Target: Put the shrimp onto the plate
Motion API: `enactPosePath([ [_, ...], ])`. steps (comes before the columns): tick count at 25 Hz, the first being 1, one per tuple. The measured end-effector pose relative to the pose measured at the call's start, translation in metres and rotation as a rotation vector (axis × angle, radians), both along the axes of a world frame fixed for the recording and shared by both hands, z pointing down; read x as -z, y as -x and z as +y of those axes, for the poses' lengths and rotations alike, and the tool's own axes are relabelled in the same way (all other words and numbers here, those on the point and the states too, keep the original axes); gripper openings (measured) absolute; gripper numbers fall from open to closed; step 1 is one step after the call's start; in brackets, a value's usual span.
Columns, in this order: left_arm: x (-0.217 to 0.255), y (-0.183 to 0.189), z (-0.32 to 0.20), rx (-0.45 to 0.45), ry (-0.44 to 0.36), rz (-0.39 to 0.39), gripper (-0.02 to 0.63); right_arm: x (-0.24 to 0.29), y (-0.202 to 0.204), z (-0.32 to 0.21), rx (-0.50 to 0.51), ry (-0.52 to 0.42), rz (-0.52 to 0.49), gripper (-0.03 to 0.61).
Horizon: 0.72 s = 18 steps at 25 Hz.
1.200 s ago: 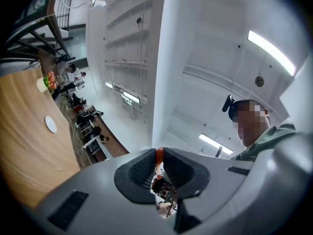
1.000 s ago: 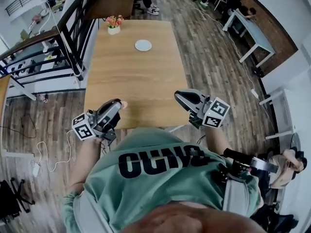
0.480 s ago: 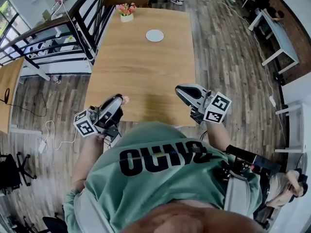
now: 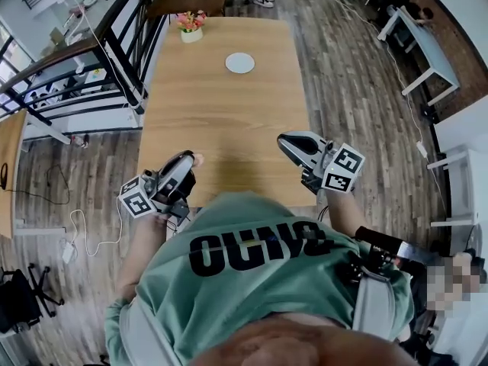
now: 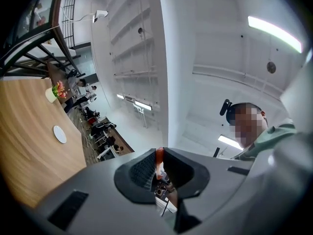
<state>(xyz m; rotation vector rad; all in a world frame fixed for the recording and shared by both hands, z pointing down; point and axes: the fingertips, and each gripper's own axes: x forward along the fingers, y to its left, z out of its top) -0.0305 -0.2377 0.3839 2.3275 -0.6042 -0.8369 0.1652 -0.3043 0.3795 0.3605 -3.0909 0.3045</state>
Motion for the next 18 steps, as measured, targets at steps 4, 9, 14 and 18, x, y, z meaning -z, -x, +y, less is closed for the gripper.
enactPosePath([
  [4,-0.003,0.048,-0.026,-0.063,-0.016,0.023,0.048,0.005,0.049,-0.016,-0.042,-0.012,0.045,0.008],
  [9,-0.009,0.091,-0.048,-0.11,-0.016,0.023,0.047,0.015,0.1,-0.029,-0.063,0.009,0.056,0.008],
  [14,-0.02,0.089,-0.052,-0.113,-0.004,0.047,0.048,0.0,0.108,-0.022,-0.026,0.012,0.117,0.008],
  [18,-0.031,0.099,-0.065,-0.08,0.029,0.047,0.048,-0.008,0.118,-0.049,-0.006,0.047,0.108,0.008],
])
